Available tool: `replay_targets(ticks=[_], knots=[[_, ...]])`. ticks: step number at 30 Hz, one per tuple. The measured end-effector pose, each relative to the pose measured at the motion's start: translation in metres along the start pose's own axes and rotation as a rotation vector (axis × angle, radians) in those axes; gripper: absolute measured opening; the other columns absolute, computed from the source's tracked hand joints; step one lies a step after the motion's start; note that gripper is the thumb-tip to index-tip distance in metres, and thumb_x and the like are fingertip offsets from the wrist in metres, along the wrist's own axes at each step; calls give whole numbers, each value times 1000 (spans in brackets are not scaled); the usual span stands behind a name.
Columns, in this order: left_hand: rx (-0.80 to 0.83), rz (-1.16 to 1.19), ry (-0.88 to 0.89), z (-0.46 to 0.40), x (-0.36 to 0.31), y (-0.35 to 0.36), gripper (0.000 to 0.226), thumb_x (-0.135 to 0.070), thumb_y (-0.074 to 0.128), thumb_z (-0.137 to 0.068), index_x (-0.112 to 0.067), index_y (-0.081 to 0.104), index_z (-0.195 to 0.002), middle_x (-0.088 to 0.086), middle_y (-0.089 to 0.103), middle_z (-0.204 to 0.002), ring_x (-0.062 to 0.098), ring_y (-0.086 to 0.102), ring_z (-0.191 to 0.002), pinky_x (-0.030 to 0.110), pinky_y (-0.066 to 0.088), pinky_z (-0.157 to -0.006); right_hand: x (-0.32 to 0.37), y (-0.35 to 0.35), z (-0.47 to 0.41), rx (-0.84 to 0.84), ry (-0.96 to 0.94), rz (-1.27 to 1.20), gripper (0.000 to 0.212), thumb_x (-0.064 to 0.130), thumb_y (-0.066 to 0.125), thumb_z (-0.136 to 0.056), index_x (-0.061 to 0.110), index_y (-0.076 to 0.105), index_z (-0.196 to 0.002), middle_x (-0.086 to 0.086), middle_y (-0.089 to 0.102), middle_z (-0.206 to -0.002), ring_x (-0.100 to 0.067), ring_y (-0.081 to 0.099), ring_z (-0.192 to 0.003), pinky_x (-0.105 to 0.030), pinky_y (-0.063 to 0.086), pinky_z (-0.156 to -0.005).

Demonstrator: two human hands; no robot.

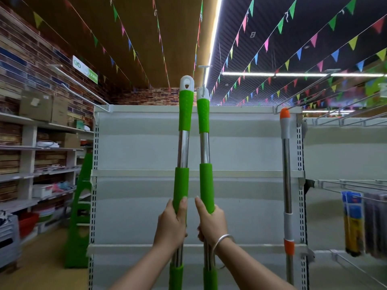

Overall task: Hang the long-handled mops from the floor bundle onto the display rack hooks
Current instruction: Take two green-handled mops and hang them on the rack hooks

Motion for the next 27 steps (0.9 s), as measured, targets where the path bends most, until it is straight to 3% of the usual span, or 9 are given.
replay_targets(ticks=[5,11,18,20,24,27], knots=[[12,-16,-12,-5,5,12,23,-53,35,-89,-34,47,-84,0,54,-53,6,56,-37,39,57,-48,-7,4,-23,7,11,10,38,48,59,-80,14,47,-67,-5,45,-49,-17,44,-34,-25,39,-37],[41,12,-10,-10,7,32,28,-52,37,-89,-28,50,-87,-3,52,-55,4,54,-37,47,57,-51,-25,8,-51,1,39,15,38,48,60,-78,12,53,-67,-8,48,-49,-21,46,-36,-26,39,-38],[74,4,-8,-22,10,46,50,-65,29,-79,-24,50,-98,-5,54,-62,11,59,-48,31,56,-48,-43,12,-83,23,53,58,39,48,57,-80,10,57,-74,-8,52,-53,-16,49,-34,-21,39,-35],[54,-9,-5,-26,16,45,44,-61,30,-84,-24,50,-99,-4,55,-61,12,59,-47,32,55,-49,-50,15,-89,44,55,48,40,48,56,-81,8,55,-77,-8,49,-50,-16,46,-31,-21,38,-34],[8,-31,5,-30,33,40,41,-68,27,-78,-33,48,-87,-5,54,-53,7,58,-40,32,52,-47,-61,17,-103,44,41,88,42,52,56,-80,12,52,-72,-9,51,-51,-20,49,-36,-24,41,-36],[-31,-47,7,-36,43,33,49,-74,24,-70,-32,46,-81,-4,54,-54,13,61,-44,37,54,-49,-64,15,-114,41,34,80,40,51,56,-80,13,49,-71,-10,50,-52,-22,49,-39,-27,43,-38]])
Point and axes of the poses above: each hand's wrist, its own z-axis away from the middle knuckle, its own y-axis out of the palm, x = y × z, the point moved 10 cm from there along -z, towards the middle knuckle
